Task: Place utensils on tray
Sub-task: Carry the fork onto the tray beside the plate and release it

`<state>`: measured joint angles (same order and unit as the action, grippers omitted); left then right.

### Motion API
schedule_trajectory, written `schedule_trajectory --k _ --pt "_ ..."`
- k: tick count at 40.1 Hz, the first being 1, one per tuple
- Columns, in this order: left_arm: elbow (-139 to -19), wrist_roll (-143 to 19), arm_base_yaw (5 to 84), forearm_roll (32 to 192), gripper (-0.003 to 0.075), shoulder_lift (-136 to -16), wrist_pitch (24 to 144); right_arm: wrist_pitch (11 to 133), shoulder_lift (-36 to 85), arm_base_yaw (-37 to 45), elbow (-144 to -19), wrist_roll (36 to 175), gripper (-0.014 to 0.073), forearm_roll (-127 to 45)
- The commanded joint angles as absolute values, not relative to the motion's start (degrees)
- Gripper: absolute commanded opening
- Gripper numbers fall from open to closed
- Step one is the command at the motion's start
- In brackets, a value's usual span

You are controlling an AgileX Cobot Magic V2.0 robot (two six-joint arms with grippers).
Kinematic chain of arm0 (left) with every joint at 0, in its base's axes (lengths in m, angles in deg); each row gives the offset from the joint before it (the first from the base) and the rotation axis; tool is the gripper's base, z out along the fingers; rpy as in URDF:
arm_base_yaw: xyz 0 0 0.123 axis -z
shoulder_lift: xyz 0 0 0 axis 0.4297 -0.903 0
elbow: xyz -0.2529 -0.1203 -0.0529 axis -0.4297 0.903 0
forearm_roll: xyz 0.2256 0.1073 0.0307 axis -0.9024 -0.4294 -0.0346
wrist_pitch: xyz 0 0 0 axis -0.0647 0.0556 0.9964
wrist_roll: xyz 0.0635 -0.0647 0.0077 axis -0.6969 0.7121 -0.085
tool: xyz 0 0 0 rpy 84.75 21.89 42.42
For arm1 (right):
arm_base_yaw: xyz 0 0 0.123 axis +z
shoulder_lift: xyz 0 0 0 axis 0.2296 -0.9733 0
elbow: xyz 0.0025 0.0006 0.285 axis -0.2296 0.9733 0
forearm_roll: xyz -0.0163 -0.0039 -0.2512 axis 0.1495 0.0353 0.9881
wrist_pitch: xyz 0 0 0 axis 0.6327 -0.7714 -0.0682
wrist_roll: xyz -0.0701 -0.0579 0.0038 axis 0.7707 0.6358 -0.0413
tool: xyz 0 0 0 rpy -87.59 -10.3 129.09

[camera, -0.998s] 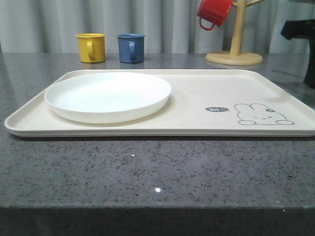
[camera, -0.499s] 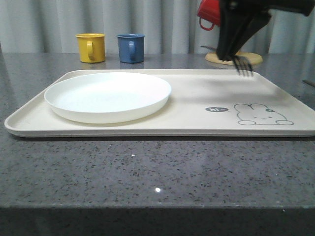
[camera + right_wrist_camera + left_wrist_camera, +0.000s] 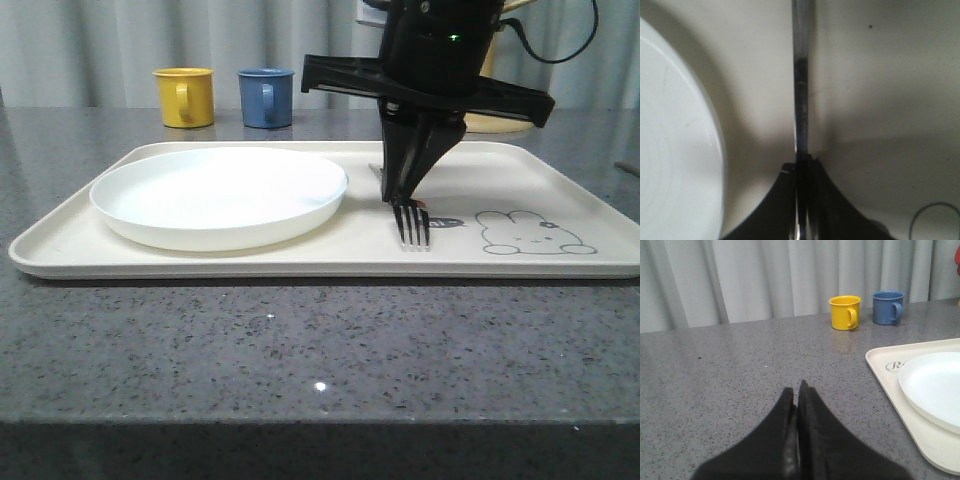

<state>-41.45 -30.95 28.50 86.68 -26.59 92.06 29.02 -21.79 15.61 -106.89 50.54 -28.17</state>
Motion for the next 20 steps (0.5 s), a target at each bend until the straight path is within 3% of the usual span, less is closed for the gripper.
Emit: schedule_trajectory --k 1,14,20 --pt "-43.0 -30.6 28.4 87.2 -0.0018 -27.2 87.3 30.0 -20.1 15.6 -108.8 50.1 -0.0022 -28.1" --pt "-43.0 -30.6 28.4 87.2 -0.0018 -27.2 87.3 29.5 -19.5 15.6 -108.8 50.1 0.0296 -28.1" --pt "-43.0 -30.6 28.4 87.2 -0.0018 -27.2 87.3 31.1 -17.3 15.3 -108.8 50.1 0.0310 -27.7"
